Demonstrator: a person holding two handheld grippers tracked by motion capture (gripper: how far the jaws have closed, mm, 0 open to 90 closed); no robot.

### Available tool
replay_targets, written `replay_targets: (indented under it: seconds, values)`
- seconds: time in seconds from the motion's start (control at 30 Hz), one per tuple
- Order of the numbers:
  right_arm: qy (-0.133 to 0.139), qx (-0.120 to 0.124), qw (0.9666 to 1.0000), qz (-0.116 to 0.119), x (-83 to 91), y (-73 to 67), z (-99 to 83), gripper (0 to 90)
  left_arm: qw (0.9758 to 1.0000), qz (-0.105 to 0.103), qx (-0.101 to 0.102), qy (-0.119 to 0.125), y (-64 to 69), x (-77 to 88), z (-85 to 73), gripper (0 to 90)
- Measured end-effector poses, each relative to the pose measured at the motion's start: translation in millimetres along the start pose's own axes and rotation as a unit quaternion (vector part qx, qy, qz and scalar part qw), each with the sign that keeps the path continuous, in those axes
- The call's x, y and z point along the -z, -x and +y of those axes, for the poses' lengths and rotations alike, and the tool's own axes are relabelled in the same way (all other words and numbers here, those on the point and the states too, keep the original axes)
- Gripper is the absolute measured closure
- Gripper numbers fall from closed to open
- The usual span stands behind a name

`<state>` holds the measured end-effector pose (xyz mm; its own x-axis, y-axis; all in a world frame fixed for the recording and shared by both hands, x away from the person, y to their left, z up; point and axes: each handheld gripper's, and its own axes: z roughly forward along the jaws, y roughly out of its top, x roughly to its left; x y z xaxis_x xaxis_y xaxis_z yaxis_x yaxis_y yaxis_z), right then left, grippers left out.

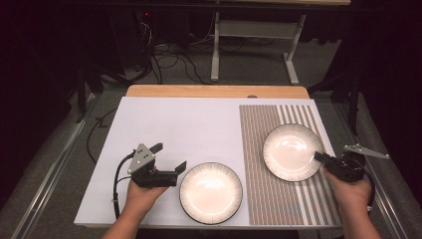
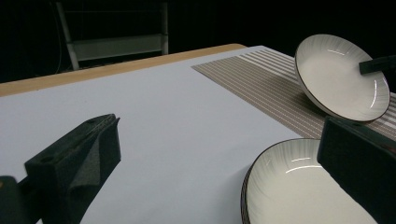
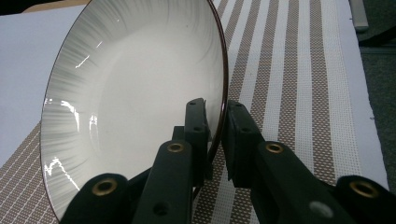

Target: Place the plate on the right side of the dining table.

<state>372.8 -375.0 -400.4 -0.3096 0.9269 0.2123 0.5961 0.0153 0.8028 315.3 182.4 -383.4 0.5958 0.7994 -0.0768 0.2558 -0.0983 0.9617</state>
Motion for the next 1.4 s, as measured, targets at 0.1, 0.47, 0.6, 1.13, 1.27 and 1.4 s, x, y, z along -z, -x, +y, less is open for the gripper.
replay_targets:
  seconds: [0.1,0.47,0.6,1.13,1.27,1.4]
  values:
    - [-0.003,0.002,1.0,-0.003,-1.3,-0.7,1.1,82.7,0.9999,0.003,-0.012,0.005,1.4,1.5,1.7,0.0]
    - [-0.01,-0.012,0.9999,-0.007,-4.7,-0.1,2.8,82.4,0.9991,0.017,-0.03,0.023,0.8,12.4,5.7,0.0]
    - [-0.014,-0.014,0.9998,-0.009,-7.7,1.3,3.6,81.9,0.9988,0.025,-0.034,0.023,-3.8,15.8,8.0,0.0]
    - [-0.03,-0.036,0.9984,-0.032,-18.7,4.7,6.1,81.1,0.999,0.025,-0.033,0.02,-9.8,16.8,7.8,0.1]
    - [-0.04,-0.035,0.9976,-0.044,-22.7,7.0,5.2,81.1,0.9989,0.027,-0.034,0.017,-9.4,16.0,7.7,0.0]
    - [-0.044,-0.035,0.9969,-0.055,-24.2,6.4,5.1,81.0,0.999,0.026,-0.033,0.016,-9.6,16.0,7.7,0.0]
